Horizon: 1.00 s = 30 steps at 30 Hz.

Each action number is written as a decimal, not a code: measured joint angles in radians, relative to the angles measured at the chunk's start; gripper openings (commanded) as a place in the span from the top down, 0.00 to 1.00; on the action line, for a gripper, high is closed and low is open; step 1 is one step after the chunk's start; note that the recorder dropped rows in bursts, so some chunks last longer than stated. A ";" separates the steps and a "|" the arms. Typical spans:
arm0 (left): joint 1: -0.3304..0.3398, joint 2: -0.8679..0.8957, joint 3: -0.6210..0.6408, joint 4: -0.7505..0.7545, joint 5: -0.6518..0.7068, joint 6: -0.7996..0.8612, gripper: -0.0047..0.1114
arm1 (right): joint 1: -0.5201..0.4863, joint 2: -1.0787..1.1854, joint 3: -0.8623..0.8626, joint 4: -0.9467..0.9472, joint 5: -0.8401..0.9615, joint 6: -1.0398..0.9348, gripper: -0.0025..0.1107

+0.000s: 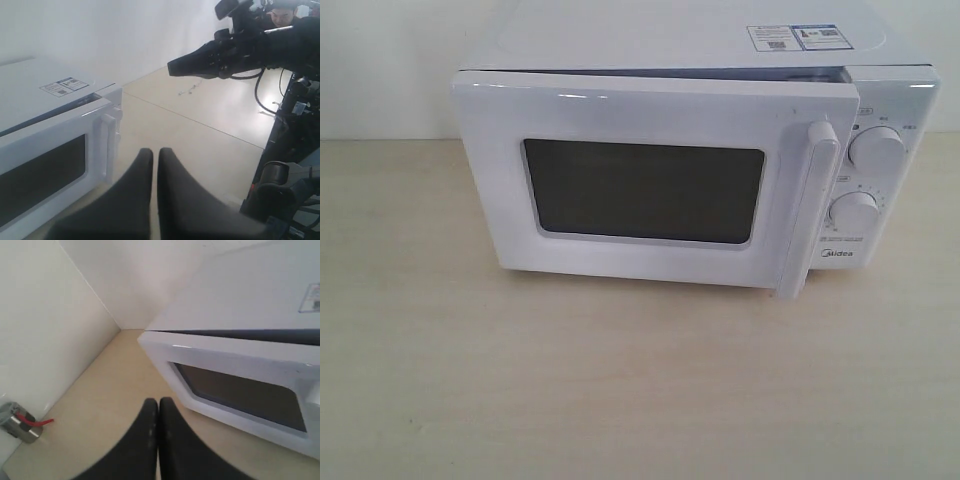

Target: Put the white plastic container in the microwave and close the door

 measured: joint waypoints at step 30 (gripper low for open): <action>0.000 -0.004 0.000 0.004 0.013 -0.008 0.92 | 0.783 0.423 0.234 0.315 -1.343 -0.420 0.98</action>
